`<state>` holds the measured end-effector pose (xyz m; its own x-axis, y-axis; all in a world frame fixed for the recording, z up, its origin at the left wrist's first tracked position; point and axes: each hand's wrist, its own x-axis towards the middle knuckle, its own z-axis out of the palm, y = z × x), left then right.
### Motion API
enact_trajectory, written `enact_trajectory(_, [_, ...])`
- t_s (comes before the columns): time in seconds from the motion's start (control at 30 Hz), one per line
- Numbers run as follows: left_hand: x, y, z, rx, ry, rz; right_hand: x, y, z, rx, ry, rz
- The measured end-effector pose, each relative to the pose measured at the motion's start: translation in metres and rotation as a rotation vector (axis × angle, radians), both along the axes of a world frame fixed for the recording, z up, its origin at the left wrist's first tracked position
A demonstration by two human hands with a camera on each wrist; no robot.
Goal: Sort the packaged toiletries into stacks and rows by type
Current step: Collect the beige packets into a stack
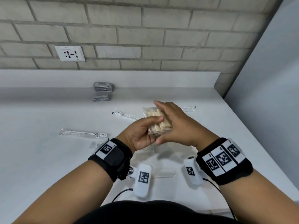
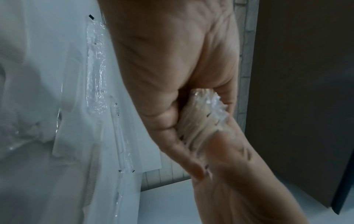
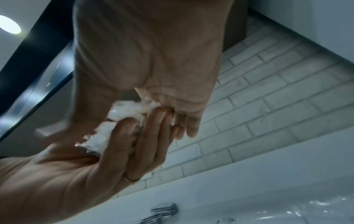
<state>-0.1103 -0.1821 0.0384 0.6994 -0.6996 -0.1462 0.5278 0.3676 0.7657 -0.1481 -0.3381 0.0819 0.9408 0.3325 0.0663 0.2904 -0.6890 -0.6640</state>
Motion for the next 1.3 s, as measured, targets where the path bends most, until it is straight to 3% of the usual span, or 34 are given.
enact_trajectory(0.07, [-0.002,-0.007,0.000,-0.008,0.042,0.064,-0.002,-0.012,-0.002,0.260,0.107,-0.072])
enact_trajectory(0.13, [-0.004,-0.013,0.000,-0.003,0.051,0.106,0.001,-0.024,-0.008,0.506,0.141,-0.263])
enact_trajectory(0.27, [-0.011,-0.034,0.003,0.102,-0.013,0.206,0.002,-0.044,-0.014,0.747,0.166,-0.403])
enact_trajectory(0.47, [-0.019,-0.064,-0.002,0.211,-0.109,0.331,-0.011,-0.076,-0.016,0.746,0.161,-0.405])
enact_trajectory(0.83, [-0.038,-0.100,-0.006,0.318,-0.180,0.387,-0.020,-0.118,-0.015,0.322,0.039,-0.429])
enact_trajectory(0.87, [-0.039,-0.101,-0.006,0.301,-0.166,0.393,-0.022,-0.122,-0.011,0.410,0.058,-0.392])
enact_trajectory(0.93, [-0.038,-0.101,-0.007,0.253,-0.123,0.405,-0.026,-0.133,0.002,0.889,0.201,-0.251])
enact_trajectory(0.97, [-0.039,-0.101,-0.007,0.229,-0.103,0.407,-0.027,-0.138,0.007,1.028,0.246,-0.192])
enact_trajectory(1.0, [-0.039,-0.100,-0.006,0.207,-0.089,0.405,-0.026,-0.143,0.009,1.001,0.243,-0.185])
enact_trajectory(1.1, [-0.042,-0.103,-0.006,0.212,-0.111,0.401,-0.025,-0.145,0.004,0.239,0.113,-0.269])
enact_trajectory(1.2, [-0.045,-0.111,-0.007,0.269,-0.155,0.385,-0.025,-0.142,-0.006,0.171,0.187,-0.267])
enact_trajectory(1.3, [-0.047,-0.118,-0.009,0.325,-0.198,0.344,-0.023,-0.137,-0.011,0.088,0.122,-0.294])
